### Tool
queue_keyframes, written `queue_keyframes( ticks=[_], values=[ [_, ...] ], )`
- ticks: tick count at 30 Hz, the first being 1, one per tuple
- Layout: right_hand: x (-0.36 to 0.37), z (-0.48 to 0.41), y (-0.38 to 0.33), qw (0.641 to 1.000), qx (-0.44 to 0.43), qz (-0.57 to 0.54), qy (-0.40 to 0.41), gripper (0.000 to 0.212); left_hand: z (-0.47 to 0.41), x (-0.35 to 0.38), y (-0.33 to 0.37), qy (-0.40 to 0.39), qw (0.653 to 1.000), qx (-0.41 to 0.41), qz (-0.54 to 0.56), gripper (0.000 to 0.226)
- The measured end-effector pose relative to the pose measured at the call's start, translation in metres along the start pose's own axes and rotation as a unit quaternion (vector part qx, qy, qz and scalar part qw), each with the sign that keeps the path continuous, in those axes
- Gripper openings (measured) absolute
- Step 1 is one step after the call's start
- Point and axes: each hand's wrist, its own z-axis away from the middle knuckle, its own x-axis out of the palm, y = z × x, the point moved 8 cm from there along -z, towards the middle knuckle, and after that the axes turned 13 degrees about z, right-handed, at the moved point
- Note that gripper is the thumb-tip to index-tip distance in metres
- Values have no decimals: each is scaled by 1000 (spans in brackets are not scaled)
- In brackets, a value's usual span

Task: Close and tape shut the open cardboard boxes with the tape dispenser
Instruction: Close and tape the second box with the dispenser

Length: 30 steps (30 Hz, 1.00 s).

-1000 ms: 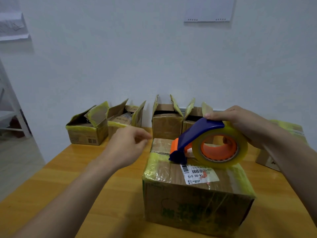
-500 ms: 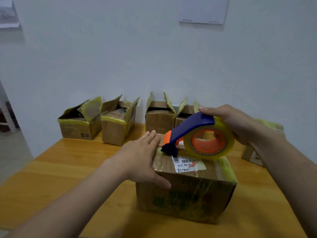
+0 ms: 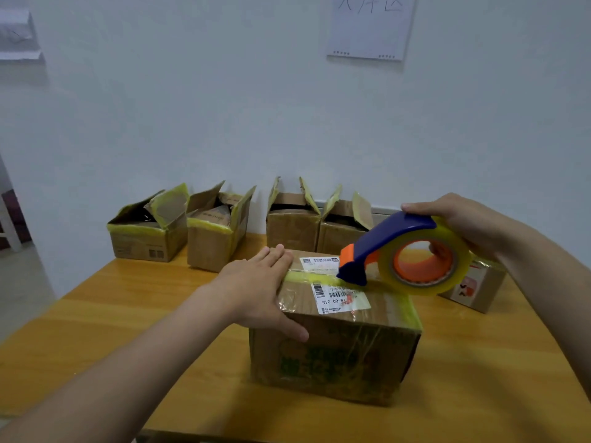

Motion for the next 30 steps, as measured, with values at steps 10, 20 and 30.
queue_keyframes(
  ticks=[10,20,30],
  values=[
    [3,0,7,999,25,23,-8,42,-5,-5,41,18,998,57,-17,139],
    [10,1,13,999,14,-36,-7,32,-11,20,63,48,996,77,-5,127],
    [15,16,31,989,10,-147,10,33,-16,23,60,69,995,78,-7,126]
  ],
)
